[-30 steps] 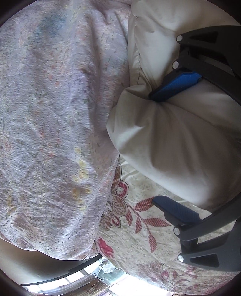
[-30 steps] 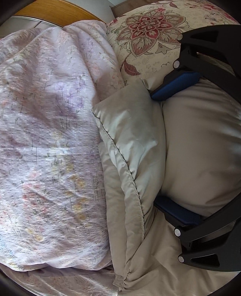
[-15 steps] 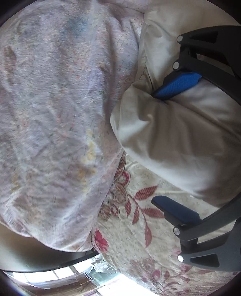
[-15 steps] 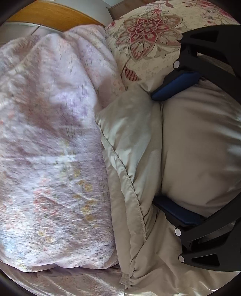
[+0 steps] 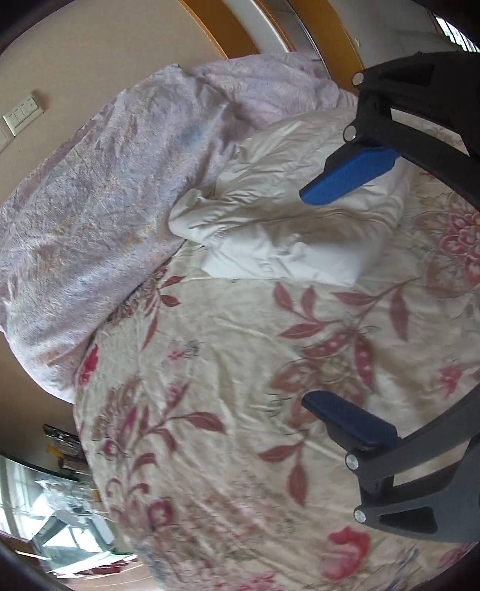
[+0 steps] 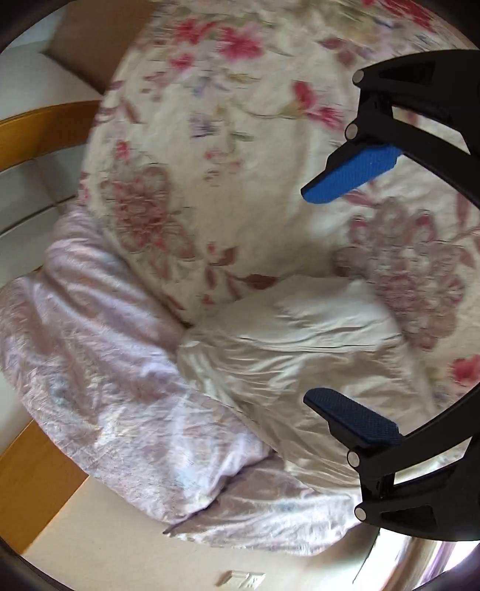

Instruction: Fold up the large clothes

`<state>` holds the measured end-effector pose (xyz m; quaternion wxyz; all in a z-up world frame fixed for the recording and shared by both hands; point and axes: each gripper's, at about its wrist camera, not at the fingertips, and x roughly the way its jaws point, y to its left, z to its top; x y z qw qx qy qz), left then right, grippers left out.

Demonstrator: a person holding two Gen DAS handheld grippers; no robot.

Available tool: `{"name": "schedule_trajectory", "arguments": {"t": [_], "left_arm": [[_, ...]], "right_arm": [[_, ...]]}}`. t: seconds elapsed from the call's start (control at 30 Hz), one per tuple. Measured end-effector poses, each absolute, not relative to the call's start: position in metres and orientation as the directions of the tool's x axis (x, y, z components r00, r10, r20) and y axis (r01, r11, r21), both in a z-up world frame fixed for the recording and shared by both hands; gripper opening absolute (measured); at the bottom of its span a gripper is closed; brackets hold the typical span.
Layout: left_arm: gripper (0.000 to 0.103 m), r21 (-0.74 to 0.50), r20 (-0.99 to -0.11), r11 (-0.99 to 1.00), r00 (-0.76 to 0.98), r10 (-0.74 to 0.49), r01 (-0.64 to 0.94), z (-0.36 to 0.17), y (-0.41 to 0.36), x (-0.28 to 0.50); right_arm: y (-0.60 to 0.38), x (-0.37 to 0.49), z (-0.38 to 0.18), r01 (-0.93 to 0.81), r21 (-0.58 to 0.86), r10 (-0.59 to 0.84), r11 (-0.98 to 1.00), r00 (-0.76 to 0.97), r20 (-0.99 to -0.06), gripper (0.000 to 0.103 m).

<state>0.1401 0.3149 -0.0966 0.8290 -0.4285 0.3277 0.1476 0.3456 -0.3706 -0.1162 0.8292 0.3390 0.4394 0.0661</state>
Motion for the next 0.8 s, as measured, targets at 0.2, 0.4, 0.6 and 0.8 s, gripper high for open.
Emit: {"name": "schedule_trajectory", "arguments": {"t": [0.2,0.4,0.6,0.8], "left_arm": [[0.090,-0.698,-0.634,0.529,0.760,-0.142,-0.483,-0.117,0.271,0.149],[0.075,-0.755,-0.595,0.462,0.783,-0.181,-0.466,-0.126,0.251,0.168],[0.060,-0.802,-0.550,0.376,0.820,-0.159,-0.465,-0.133,0.248,0.180],[0.029,-0.861,-0.482,0.271,0.860,-0.164,-0.431,-0.143,0.261,0.177]], "right_arm": [[-0.344,0.343,-0.145,0.203,0.679,0.502,0.705,0.534,-0.680,0.080],[-0.325,0.348,-0.159,0.186,0.733,0.559,0.655,0.533,-0.635,0.072],[-0.319,0.352,-0.162,0.179,0.770,0.565,0.613,0.582,-0.585,0.063],[-0.318,0.348,-0.154,0.139,0.784,0.555,0.605,0.632,-0.541,0.031]]}}
